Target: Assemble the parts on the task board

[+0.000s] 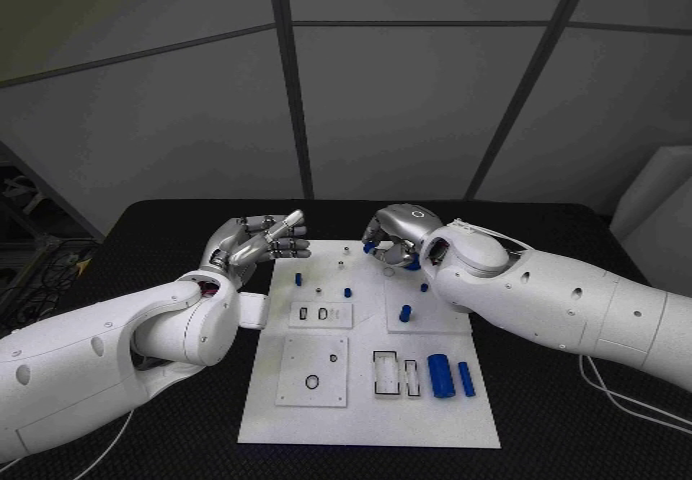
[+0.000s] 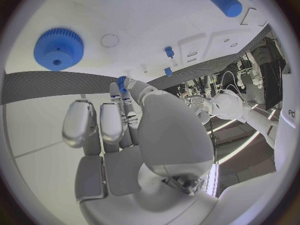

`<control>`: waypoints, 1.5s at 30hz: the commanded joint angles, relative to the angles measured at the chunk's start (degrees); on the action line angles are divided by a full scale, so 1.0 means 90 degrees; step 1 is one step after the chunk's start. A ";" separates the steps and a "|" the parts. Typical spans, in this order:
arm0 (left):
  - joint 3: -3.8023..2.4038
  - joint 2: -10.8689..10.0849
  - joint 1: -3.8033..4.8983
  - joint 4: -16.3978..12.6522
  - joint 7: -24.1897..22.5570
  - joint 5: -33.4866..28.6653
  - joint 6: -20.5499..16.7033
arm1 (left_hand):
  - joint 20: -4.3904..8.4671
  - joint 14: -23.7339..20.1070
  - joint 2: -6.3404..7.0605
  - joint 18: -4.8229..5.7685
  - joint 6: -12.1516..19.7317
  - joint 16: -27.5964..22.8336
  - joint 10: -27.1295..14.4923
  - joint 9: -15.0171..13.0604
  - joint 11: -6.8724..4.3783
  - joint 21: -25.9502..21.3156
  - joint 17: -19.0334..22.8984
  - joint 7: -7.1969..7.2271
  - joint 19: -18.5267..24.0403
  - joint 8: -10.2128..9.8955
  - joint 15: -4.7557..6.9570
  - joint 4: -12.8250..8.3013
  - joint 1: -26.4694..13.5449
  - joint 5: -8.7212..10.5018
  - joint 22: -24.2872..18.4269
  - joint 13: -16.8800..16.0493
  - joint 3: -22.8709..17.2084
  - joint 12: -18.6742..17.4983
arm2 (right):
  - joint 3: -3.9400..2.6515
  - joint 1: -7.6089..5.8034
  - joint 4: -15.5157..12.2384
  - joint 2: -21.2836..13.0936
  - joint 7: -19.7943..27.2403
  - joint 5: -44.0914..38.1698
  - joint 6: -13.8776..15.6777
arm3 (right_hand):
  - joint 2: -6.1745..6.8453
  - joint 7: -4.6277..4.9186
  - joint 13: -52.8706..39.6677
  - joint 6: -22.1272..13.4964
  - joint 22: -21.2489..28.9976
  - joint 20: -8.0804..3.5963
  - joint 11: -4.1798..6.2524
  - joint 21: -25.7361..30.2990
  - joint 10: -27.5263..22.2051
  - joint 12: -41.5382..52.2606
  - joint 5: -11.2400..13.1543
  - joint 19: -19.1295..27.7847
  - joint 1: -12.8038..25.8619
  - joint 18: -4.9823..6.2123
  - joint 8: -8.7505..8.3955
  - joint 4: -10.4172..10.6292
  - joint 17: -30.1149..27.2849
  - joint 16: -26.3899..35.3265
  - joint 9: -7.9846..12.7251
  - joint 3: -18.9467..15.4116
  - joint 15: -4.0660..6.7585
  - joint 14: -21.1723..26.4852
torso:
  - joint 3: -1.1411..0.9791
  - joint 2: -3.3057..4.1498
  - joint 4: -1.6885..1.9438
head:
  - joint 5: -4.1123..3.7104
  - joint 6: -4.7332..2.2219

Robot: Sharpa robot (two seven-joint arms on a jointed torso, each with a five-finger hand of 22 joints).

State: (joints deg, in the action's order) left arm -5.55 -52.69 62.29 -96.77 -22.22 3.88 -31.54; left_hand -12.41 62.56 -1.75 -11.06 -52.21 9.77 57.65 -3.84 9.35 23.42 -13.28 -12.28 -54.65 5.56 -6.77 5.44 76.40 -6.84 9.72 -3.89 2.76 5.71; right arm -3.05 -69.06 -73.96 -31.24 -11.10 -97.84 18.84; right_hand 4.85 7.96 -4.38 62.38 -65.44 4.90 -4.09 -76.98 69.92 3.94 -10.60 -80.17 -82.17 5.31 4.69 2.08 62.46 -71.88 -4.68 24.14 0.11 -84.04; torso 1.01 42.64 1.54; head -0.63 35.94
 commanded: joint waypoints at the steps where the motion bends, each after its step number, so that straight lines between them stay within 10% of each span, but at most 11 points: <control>1: -0.0005 0.0014 0.0009 0.0001 -0.0031 0.0056 0.0079 | -0.0025 -0.0051 -0.0024 0.0080 -0.0023 -0.0050 0.0022 0.0001 0.0040 -0.0014 -0.0008 -0.0021 0.0018 -0.0028 -0.0005 -0.0034 0.0003 0.0004 -0.0013 -0.0001 -0.0002 -0.0041 | -0.0001 -0.0019 0.0136 0.0122 -0.0009 0.0043 0.0261 | 0.0053 0.0001 -0.0009 0.0038 -0.0010 0.0008 -0.0002 -0.0043 0.0059 0.0000 0.0037 -0.0037 0.0045 -0.0082 0.0014 0.0005 0.0008 -0.0039 -0.0004 0.0034 0.0054 -0.0237 | 0.0001 0.0007 0.0018 | 0.0001 -0.0002; 45: -0.0008 0.0098 0.0028 0.0014 -0.0002 0.0056 0.0127 | -0.0031 -0.0062 -0.0025 0.0079 -0.0025 -0.0090 0.0025 0.0003 0.0044 -0.0030 -0.0029 -0.0026 0.0052 -0.0048 -0.0009 -0.0074 0.0039 0.0007 -0.0023 0.0001 0.0004 -0.0063 | 0.0010 -0.0023 0.1450 0.1253 -0.0016 0.0082 -0.0227 | 0.0126 0.0017 -0.0003 -0.0017 -0.0044 0.0027 -0.0022 -0.0075 0.0007 -0.0034 0.0074 -0.0024 0.0207 -0.0084 -0.0054 0.0059 0.0037 -0.0091 0.0016 0.0046 0.0037 -0.0230 | 0.0003 0.0023 0.0002 | 0.0139 0.0036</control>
State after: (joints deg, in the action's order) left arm -5.56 -51.87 62.43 -96.56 -22.11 3.89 -31.20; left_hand -12.61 62.36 -1.75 -11.06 -52.21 9.11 57.85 -3.84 9.55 23.42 -13.45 -12.28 -54.45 5.37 -6.97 5.03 76.40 -6.84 9.59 -3.90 2.83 5.43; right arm -3.00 -69.17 -61.07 -20.08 -11.19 -97.06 17.61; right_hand 6.04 7.91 -4.41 62.32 -65.77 4.90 -4.30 -77.41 70.12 3.98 -10.29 -80.17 -80.97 5.32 4.41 2.40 62.74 -72.42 -4.53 24.47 0.10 -84.04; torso 1.01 42.81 1.54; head 0.53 36.24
